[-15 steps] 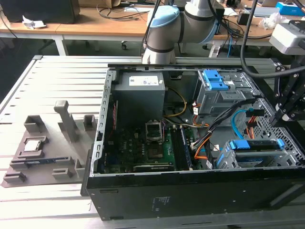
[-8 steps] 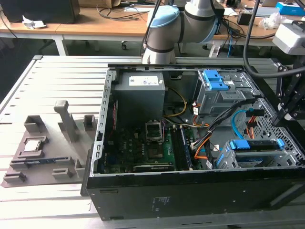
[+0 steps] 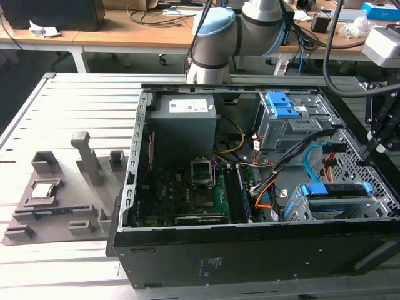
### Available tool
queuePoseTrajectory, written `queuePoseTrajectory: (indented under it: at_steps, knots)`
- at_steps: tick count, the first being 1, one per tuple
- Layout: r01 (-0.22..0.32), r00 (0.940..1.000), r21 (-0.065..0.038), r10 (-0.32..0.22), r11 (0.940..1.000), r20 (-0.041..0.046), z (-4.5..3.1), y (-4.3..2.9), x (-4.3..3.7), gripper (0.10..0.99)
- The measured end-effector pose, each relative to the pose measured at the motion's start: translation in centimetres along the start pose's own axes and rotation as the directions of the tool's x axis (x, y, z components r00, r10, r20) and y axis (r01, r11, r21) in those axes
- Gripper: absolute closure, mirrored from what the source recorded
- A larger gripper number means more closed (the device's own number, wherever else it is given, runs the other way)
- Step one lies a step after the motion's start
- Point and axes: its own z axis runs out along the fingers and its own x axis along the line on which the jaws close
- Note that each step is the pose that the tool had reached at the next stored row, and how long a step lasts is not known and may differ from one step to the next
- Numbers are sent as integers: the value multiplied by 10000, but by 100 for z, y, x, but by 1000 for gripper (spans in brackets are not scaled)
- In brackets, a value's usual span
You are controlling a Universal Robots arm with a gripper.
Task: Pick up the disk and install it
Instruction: 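Insert the first disk wire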
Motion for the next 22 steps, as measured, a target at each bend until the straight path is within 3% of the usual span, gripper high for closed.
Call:
queuePoseTrajectory:
  at_steps: [6, 10, 16, 22]
  knots:
    - [1, 10000, -1, -1, 10000, -1, 24, 13, -163, 980]
    - [1, 10000, 0, -1, 10000, -2, 65, 103, -281, 980]
    - [-2, 10000, -1, 2, 10000, -1, 100, 111, -486, 980]
    - [-1, 10000, -1, 1, 10000, 0, 106, 111, -504, 980]
